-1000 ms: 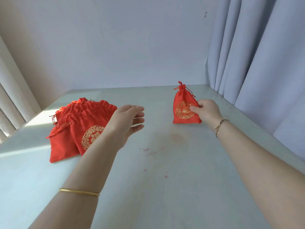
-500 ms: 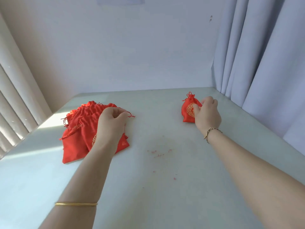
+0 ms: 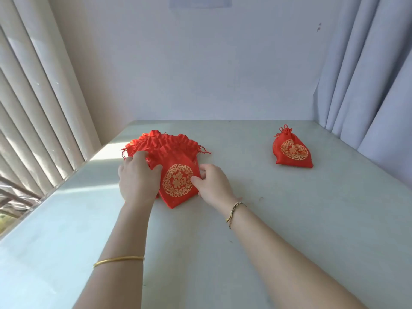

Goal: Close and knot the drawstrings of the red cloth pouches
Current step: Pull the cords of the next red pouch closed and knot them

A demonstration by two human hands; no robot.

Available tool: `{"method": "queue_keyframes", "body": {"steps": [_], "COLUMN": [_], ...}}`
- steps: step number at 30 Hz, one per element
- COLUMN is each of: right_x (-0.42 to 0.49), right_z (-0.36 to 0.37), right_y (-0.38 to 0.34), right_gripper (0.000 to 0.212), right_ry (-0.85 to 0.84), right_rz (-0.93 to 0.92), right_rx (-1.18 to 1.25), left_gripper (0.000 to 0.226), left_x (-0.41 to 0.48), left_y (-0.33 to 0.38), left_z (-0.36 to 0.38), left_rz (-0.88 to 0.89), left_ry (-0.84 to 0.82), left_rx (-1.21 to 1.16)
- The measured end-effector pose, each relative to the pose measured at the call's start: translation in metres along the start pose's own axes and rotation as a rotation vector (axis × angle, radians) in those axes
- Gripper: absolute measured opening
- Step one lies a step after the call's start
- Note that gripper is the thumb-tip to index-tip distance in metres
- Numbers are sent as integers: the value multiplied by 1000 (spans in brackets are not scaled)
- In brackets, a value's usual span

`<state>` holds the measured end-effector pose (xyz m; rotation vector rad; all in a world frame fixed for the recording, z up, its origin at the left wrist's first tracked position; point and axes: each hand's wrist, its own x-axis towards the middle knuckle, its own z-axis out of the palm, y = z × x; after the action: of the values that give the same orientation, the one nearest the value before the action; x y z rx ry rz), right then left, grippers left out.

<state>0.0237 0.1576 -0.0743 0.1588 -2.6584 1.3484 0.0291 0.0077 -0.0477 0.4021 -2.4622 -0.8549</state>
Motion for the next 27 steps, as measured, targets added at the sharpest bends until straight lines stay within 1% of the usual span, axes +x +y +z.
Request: {"method": "queue_keyframes", "body": {"steps": [2,4,6,10,12,13,15,16,17,19,20,23,27], "right_x": [1,0,-3,-11,-15,-17,-21,-21,-22,-23,-22,-20,-20], "right_z": [0,-3,-8,-32,-52,-63,-82,-89,-94,-99,-101,-108,-115], "right_y": [2,2,1,2,0,-2,-7,-8,-10,-11,-11,-8,-9], "right_gripper": [17,18,21,36,41,43,50,50,46,22,12,25,34], "right_ry": [5,3,9,106,163,166,110,68,24,-26,-14,71,164], "right_rz": [-14,-23,-24,7,24,28,30,27,15,-30,-45,-86,-158], "right_rx": [1,51,109,178,216,233,267,262,245,178,139,16,-73], "left_gripper": [32,31,37,27,26,27,28,28,28,28,27,21,16], "left_x": [2,3,2,-5,-10,-13,-18,-20,-22,-22,-21,-17,-16], "left_y": [-3,0,8,31,45,51,62,65,68,68,67,61,55], "left_z": [1,-1,-4,-15,-22,-26,-30,-32,-33,-32,-31,-27,-23], "left_rz": [7,-4,21,213,271,290,308,315,323,331,328,320,307], "left_ry": [33,6,-72,-212,-288,-329,-406,-429,-442,-455,-461,-462,-496], "left_rx": [-53,-169,-262,-355,-439,-495,-606,-639,-661,-696,-710,-696,-541]}}
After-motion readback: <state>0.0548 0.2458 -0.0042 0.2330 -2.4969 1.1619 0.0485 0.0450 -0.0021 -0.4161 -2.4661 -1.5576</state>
